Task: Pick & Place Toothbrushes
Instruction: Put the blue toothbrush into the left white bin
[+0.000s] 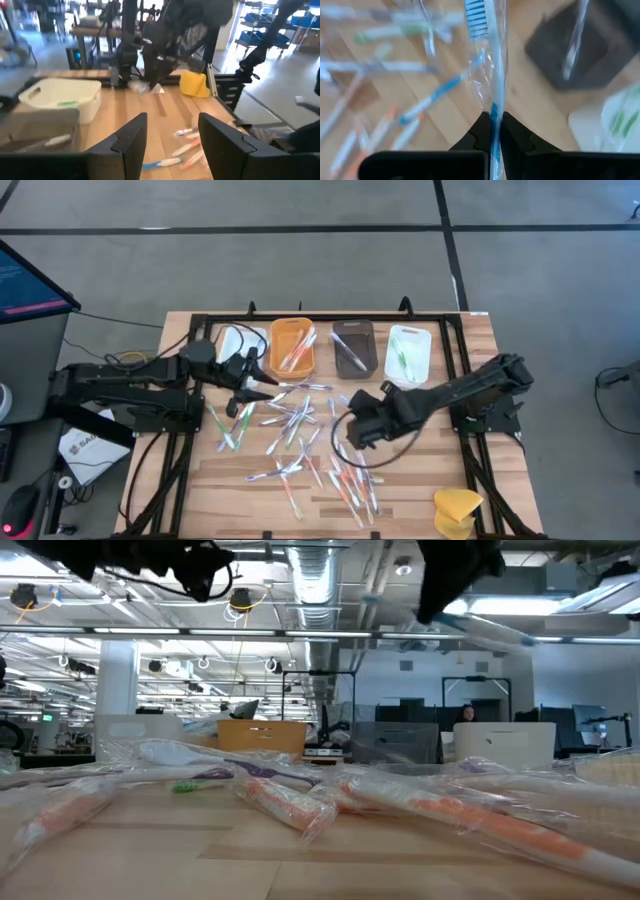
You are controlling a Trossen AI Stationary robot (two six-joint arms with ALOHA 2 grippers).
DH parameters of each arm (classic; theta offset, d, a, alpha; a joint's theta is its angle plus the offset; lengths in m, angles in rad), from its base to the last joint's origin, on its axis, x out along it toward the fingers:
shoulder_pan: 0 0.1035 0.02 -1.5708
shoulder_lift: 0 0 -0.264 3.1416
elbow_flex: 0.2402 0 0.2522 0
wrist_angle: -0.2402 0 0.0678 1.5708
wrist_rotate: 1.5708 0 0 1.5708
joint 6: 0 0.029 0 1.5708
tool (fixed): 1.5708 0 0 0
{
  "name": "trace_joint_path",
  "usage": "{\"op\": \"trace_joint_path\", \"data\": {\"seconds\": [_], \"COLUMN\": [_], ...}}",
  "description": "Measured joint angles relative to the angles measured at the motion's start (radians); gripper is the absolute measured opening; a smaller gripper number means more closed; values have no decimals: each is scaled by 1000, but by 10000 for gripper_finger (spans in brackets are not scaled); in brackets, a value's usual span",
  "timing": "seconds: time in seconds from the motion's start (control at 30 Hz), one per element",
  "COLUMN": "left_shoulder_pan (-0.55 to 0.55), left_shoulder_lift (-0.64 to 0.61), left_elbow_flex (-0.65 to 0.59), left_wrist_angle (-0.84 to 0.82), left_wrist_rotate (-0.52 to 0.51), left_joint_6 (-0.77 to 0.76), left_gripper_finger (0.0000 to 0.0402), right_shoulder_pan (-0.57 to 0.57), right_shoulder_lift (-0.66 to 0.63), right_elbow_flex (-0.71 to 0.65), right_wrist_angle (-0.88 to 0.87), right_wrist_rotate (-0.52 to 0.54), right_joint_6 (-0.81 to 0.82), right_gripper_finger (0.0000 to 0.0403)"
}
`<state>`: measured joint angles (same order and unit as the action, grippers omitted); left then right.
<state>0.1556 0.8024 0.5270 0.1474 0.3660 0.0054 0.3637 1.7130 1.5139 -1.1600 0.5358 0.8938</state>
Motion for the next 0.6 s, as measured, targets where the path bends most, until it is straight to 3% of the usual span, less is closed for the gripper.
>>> {"op": "trace_joint_path", "data": {"seconds": [0.23, 0.43, 0.6], "left_shoulder_pan": [-36, -77, -103], "left_shoulder_lift": [49, 211, 365], "left_elbow_flex": [-234, -278, -268], "left_wrist_angle": [568, 826, 986], "left_wrist_rotate": [1, -40, -74], "left_joint_6": [105, 129, 156], "left_gripper_finger": [172, 172, 172], "right_shoulder_pan": [56, 41, 27], "right_shoulder_lift": [-5, 14, 11], "right_elbow_flex": [1, 0, 2], "right_wrist_angle": [264, 577, 685], "right_wrist_rotate": [233, 256, 245], "right_joint_6": [-244, -577, -689], "right_gripper_finger": [10, 10, 10]}}
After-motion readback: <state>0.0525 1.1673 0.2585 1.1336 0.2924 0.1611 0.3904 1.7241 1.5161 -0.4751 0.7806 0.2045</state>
